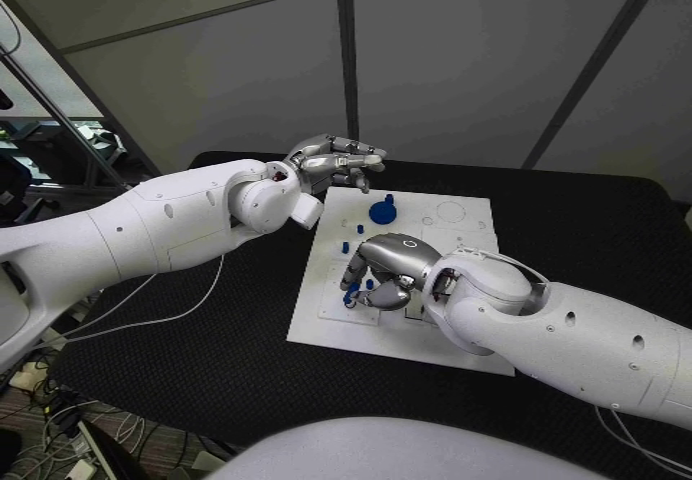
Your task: Assemble the parts on the task board
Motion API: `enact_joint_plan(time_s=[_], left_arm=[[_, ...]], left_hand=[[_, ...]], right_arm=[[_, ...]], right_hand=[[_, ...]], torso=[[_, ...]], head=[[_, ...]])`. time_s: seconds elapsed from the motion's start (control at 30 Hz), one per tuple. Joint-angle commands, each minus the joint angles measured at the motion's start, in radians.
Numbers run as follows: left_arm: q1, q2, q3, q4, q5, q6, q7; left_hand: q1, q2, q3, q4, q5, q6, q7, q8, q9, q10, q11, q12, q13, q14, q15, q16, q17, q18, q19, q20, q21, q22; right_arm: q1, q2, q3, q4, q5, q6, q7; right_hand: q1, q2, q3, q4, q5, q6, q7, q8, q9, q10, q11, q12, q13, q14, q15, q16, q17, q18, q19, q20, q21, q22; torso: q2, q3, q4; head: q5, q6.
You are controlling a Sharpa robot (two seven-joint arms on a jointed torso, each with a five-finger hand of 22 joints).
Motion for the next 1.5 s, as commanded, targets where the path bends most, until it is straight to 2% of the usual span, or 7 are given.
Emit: enact_joint_plan(time_s=[0.03, 0.37, 0.9, 1.13, 1.5], left_arm=[[0.002, 0.002, 0.001, 0.000, 0.000, 0.014, 0.003], [0.002, 0.001, 0.001, 0.000, 0.000, 0.015, 0.001], [0.002, 0.000, 0.001, 0.000, 0.000, 0.015, 0.000], [0.002, 0.000, 0.001, 0.000, 0.000, 0.015, 0.000], [0.002, 0.000, 0.001, -0.001, 0.000, 0.018, -0.002]], left_hand=[[-0.004, 0.008, -0.001, -0.006, -0.006, -0.003, 0.002, -0.005, 0.002, -0.009, -0.001, -0.006, 0.001, -0.006, -0.002, -0.005, -0.001, -0.013, -0.008, 0.001, -0.004, -0.001], [-0.004, 0.008, -0.001, -0.006, -0.006, -0.003, 0.002, -0.005, 0.002, -0.009, 0.000, -0.006, 0.002, -0.007, -0.002, -0.006, -0.002, -0.013, -0.009, 0.001, -0.005, -0.002], [-0.005, 0.009, -0.002, -0.006, -0.006, -0.004, 0.003, -0.006, 0.002, -0.010, 0.000, -0.006, 0.002, -0.007, -0.002, -0.007, -0.002, -0.013, -0.009, 0.002, -0.005, -0.002], [-0.005, 0.009, -0.002, -0.006, -0.006, -0.004, 0.003, -0.006, 0.002, -0.010, 0.000, -0.006, 0.002, -0.007, -0.001, -0.007, -0.002, -0.013, -0.009, 0.002, -0.006, -0.002], [-0.005, 0.009, -0.002, -0.006, -0.006, -0.004, 0.003, -0.006, 0.002, -0.010, 0.000, -0.006, 0.002, -0.007, -0.001, -0.007, -0.002, -0.013, -0.009, 0.002, -0.006, -0.002]], right_arm=[[-0.003, 0.007, -0.001, -0.007, -0.016, 0.022, 0.011], [-0.007, 0.018, -0.001, -0.042, -0.037, 0.042, -0.003], [-0.009, 0.035, -0.002, -0.070, -0.048, 0.080, -0.016], [-0.012, 0.039, -0.016, -0.066, -0.049, 0.081, -0.009], [-0.016, 0.035, -0.021, -0.055, -0.050, 0.061, -0.007]], right_hand=[[-0.001, 0.006, 0.004, -0.002, 0.004, -0.002, 0.008, -0.004, -0.001, 0.021, -0.020, -0.003, 0.001, 0.003, -0.005, 0.003, -0.002, -0.005, 0.041, -0.007, -0.001, 0.140], [-0.003, 0.007, 0.005, -0.001, 0.004, -0.003, 0.008, -0.005, -0.001, 0.021, -0.019, -0.005, 0.001, 0.002, -0.005, 0.002, -0.004, -0.005, 0.040, -0.007, -0.002, 0.138], [-0.005, 0.007, 0.004, 0.000, 0.003, -0.003, 0.009, -0.005, -0.001, 0.020, -0.019, -0.006, 0.001, 0.002, -0.005, 0.001, -0.006, -0.004, 0.039, -0.006, -0.004, 0.136], [-0.006, 0.007, 0.005, 0.000, 0.003, -0.003, 0.009, -0.006, -0.001, 0.020, -0.018, -0.007, 0.001, 0.001, -0.004, 0.001, -0.007, -0.004, 0.039, -0.006, -0.003, 0.137], [-0.006, 0.008, 0.005, 0.000, 0.003, -0.003, 0.008, -0.006, -0.001, 0.020, -0.019, -0.007, 0.001, 0.002, -0.004, 0.002, -0.004, -0.005, 0.040, -0.006, -0.002, 0.138]], torso=[[0.000, 0.0003, 0.0001], [0.000, -0.0005, 0.0007], [0.000, -0.0004, 0.0001], [0.000, -0.0002, -0.0004], [-0.001, -0.0004, 0.0005]], head=[[0.002, -0.003], [0.003, -0.006], [0.006, -0.010], [0.006, -0.012], [0.008, -0.013]])
